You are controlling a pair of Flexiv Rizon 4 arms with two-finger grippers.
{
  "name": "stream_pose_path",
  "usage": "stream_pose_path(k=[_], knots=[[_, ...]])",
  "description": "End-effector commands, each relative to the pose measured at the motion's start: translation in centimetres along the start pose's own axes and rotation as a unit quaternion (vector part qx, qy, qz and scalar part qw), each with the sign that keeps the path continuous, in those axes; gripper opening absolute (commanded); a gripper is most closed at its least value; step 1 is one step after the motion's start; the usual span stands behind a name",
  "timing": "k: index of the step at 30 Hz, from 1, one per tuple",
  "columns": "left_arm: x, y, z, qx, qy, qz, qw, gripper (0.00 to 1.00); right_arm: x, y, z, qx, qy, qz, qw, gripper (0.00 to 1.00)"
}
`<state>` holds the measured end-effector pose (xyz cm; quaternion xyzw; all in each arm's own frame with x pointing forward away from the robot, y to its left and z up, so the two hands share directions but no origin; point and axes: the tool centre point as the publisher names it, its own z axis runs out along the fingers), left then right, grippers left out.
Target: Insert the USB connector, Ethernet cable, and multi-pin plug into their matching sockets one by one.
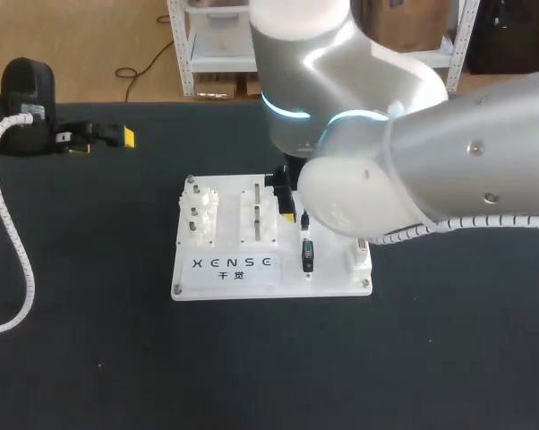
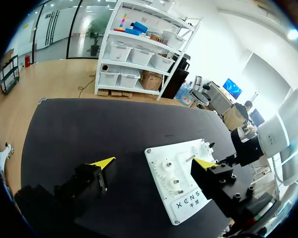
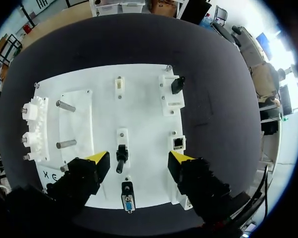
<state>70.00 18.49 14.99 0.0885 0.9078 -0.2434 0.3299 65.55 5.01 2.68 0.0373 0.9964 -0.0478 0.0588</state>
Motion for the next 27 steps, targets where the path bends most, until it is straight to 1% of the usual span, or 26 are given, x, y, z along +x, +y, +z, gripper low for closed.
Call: stream_pose_path(k=[1, 2, 5, 18, 24, 27], knots=[[0.0, 0.0, 0.0, 0.000, 0.000, 0.000, 1.000, 1.00, -0.1, 0.2, 0.8, 0.001, 0.000, 0.001, 1.000, 0.54], [0.0, 0.0, 0.0, 0.000, 0.000, 0.000, 1.000, 1.00, -0.1, 0.2, 1.0, 0.001, 0.000, 0.001, 1.000, 0.49], [0.0, 0.0, 0.0, 0.000, 0.000, 0.000, 1.000, 1.00, -0.3, 0.5, 1.3, 0.001, 0.002, 0.000, 1.000, 0.45], [0.0, 0.0, 0.0, 0.000, 0.000, 0.000, 1.000, 1.00, -1.1, 1.4, 1.9, 0.004, 0.006, -0.003, 1.000, 0.46], [0.0, 0.0, 0.0, 0.000, 0.000, 0.000, 1.000, 1.00, -1.2, 1.6, 1.7, 0.000, 0.028, 0.003, 1.000, 0.46], [0.0, 0.0, 0.0, 0.000, 0.000, 0.000, 1.000, 1.00, -1.4, 1.6, 1.5, 0.001, 0.029, 0.007, 1.000, 0.46]])
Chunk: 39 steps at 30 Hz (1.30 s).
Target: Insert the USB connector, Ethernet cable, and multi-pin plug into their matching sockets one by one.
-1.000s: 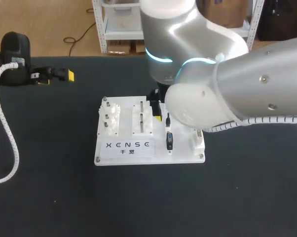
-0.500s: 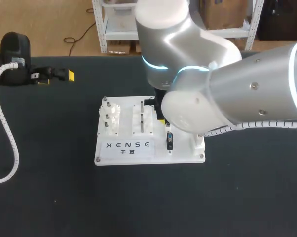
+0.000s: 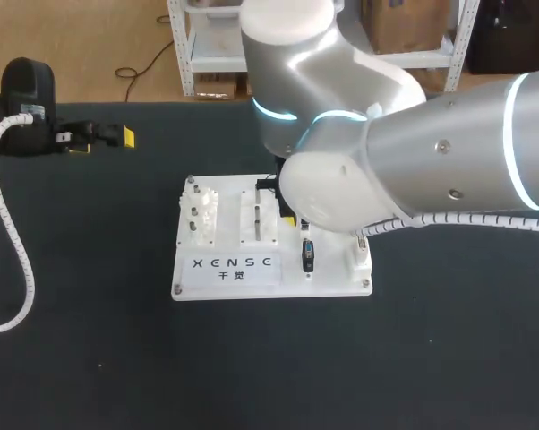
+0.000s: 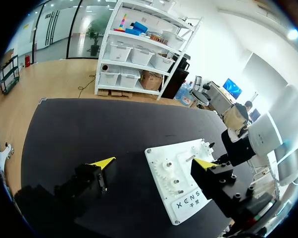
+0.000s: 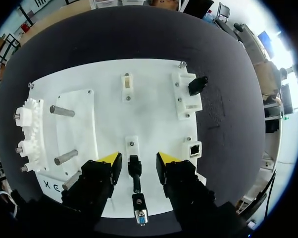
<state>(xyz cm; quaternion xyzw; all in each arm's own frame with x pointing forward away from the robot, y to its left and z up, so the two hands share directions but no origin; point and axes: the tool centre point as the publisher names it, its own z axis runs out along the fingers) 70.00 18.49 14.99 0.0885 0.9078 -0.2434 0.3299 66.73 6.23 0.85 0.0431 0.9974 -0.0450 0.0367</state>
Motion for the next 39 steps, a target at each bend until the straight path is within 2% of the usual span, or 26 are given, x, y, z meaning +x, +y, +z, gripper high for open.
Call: stream_pose_path(k=[1, 6, 21, 24, 26, 28, 29, 39], knots=[[0.00, 0.00, 0.00, 0.000, 0.000, 0.000, 1.000, 1.00, -0.58, 0.12, -0.42, 0.002, 0.007, 0.002, 1.000, 0.46], [0.00, 0.00, 0.00, 0.000, 0.000, 0.000, 1.000, 1.00, -0.75, 0.07, -0.52, 0.001, 0.013, 0.004, 1.000, 0.45], [0.00, 0.00, 0.00, 0.000, 0.000, 0.000, 1.000, 1.00, -0.39, -0.26, -0.15, 0.005, 0.013, -0.008, 1.000, 0.31], [0.00, 0.00, 0.00, 0.000, 0.000, 0.000, 1.000, 1.00, -0.31, -0.28, -0.11, 0.006, 0.012, -0.009, 1.000, 0.25], [0.00, 0.00, 0.00, 0.000, 0.000, 0.000, 1.000, 1.00, -0.28, -0.29, -0.10, 0.007, 0.010, -0.011, 1.000, 0.16], [0.00, 0.00, 0.00, 0.000, 0.000, 0.000, 1.000, 1.00, -0.23, -0.26, -0.10, 0.007, 0.009, -0.012, 1.000, 0.02], [0.00, 0.00, 0.00, 0.000, 0.000, 0.000, 1.000, 1.00, -0.22, -0.25, -0.11, 0.007, 0.008, -0.013, 1.000, 0.00], [0.00, 0.00, 0.00, 0.000, 0.000, 0.000, 1.000, 1.00, -0.21, -0.52, -0.51, 0.007, -0.008, -0.015, 1.000, 0.00]])
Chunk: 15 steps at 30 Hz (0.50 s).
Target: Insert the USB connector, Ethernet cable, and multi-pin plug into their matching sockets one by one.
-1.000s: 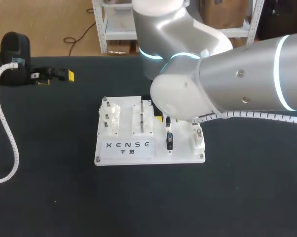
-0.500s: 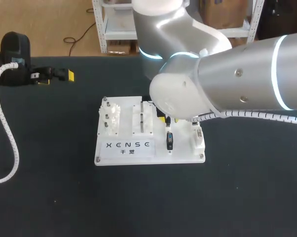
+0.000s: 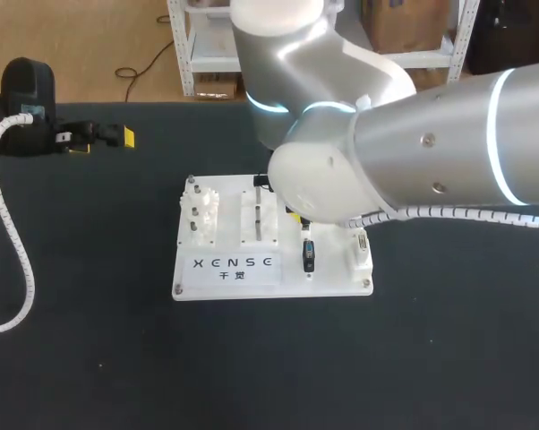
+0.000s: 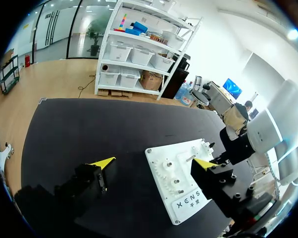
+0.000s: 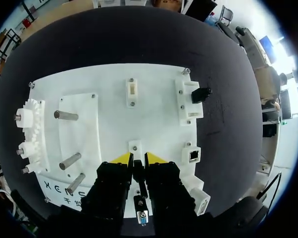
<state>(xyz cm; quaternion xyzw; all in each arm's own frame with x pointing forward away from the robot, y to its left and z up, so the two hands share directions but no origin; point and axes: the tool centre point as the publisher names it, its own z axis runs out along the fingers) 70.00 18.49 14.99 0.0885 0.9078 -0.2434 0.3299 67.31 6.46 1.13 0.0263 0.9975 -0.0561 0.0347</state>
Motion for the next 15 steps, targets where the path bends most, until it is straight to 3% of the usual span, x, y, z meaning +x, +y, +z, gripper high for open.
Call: stream_pose_path(k=[1, 15], knots=[[0.0, 0.0, 0.0, 0.000, 0.000, 0.000, 1.000, 1.00, 0.4, -0.8, -0.3, -0.005, -0.010, 0.003, 1.000, 0.00], [0.0, 0.0, 0.0, 0.000, 0.000, 0.000, 1.000, 1.00, -0.2, -2.7, -2.8, -0.037, -0.032, 0.016, 0.999, 0.00]])
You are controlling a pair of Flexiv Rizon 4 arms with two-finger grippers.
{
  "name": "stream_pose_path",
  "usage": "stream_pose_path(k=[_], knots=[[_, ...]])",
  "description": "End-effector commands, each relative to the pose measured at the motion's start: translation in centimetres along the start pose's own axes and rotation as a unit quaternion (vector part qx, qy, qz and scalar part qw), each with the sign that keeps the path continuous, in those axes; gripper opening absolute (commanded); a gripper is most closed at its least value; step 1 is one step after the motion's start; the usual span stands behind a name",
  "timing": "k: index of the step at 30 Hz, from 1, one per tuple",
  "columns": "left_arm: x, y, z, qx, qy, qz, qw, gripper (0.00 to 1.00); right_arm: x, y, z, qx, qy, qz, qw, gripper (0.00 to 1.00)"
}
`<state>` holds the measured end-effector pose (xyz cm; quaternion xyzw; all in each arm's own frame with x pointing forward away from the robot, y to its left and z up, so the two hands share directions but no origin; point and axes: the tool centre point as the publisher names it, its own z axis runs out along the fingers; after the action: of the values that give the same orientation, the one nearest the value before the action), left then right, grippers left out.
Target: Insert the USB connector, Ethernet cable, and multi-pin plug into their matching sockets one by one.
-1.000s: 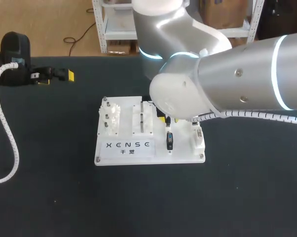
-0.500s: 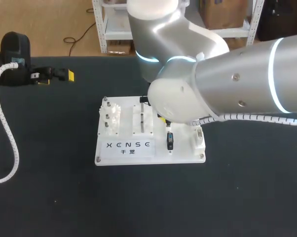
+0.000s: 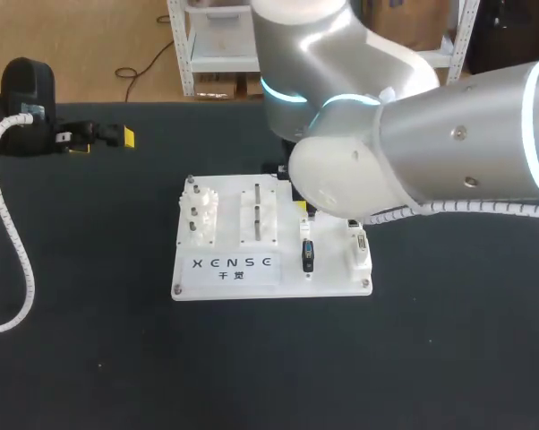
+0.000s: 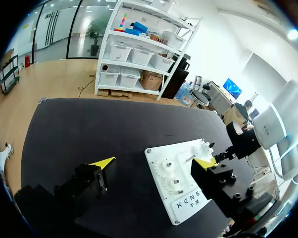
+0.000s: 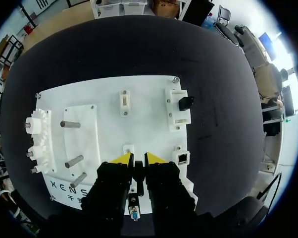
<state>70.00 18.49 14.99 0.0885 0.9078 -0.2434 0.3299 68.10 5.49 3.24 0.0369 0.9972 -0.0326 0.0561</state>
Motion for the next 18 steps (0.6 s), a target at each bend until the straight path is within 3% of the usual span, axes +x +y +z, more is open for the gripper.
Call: stream_pose_path(k=[1, 12, 18], knots=[[0.0, 0.0, 0.0, 0.000, 0.000, 0.000, 1.000, 1.00, 0.6, -1.8, -1.1, -0.015, -0.014, 0.004, 1.000, 0.00], [0.0, 0.0, 0.0, 0.000, 0.000, 0.000, 1.000, 1.00, -0.4, -5.4, -0.5, 0.000, -0.022, 0.021, 1.000, 0.00], [0.0, 0.0, 0.0, 0.000, 0.000, 0.000, 1.000, 1.00, -0.7, -5.9, 0.1, 0.006, -0.018, 0.025, 1.000, 0.00]])
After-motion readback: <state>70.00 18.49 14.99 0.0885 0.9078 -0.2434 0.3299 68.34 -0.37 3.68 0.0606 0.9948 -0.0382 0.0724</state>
